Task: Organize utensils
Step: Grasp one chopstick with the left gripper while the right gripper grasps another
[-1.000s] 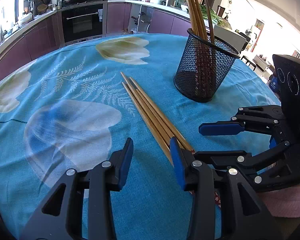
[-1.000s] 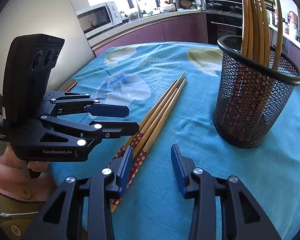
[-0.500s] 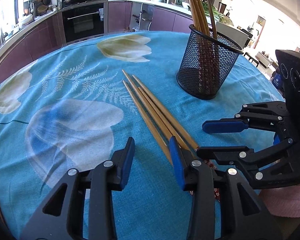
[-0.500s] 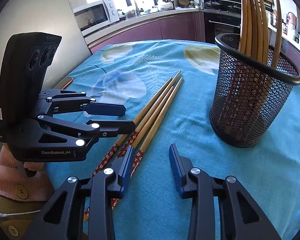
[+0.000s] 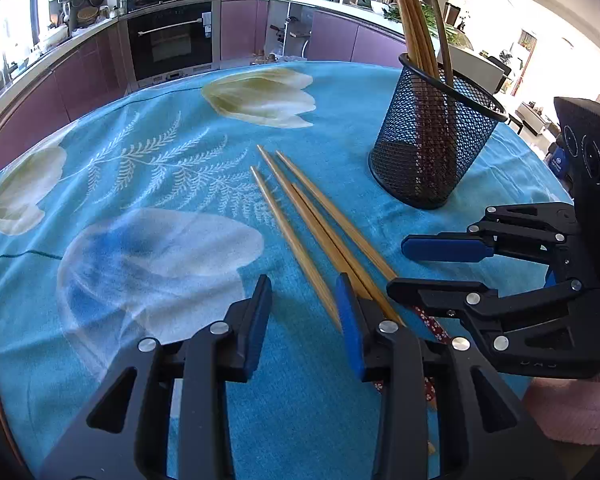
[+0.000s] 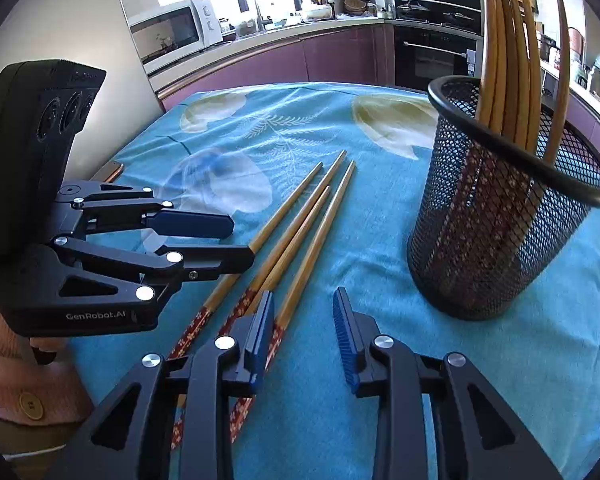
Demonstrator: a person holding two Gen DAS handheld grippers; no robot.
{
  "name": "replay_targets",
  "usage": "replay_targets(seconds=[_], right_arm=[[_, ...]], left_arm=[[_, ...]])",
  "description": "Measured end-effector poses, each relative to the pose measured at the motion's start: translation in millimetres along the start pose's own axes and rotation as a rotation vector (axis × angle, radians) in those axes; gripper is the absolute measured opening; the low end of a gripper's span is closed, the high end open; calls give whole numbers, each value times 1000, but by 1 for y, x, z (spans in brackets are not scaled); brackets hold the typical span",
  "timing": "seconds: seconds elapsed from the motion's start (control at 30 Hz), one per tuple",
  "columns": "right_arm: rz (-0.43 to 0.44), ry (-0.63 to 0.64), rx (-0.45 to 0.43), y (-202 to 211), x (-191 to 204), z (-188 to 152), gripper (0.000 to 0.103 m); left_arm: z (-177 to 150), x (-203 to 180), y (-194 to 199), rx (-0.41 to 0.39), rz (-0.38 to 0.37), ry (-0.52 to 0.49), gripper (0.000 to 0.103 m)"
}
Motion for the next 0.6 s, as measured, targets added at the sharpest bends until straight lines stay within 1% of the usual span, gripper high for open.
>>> replay_targets(seconds=[0.1,0.27,0.37,0.43,0.6], right_arm=[[-7,-8,-3,-4,-1,5,27],[-14,-21,-10,-9,-3,10,22],[-14,-49,-14,-10,-7,11,15],[-5,-72,-15,-9,-11,10,10],[24,-138,-27,-5,-19,8,7]], left_arm=[[3,3,-3,7,-8,11,28],[7,6,-7,12,1,20,20],[7,8,-7,10,-2,40,15],[8,10,-7,7,-6,57,14],[5,11,-3,-4,-10,91,9]])
Point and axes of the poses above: each gripper's, at about its wrist camera, not at the fingertips, and y roughly against the way its jaws point, x to its left, z to its top, the point moved 7 cm from there along -y, roughly the way its jaws point, and after that the axes turned 5 degrees about -x, right-handed, at the moved point
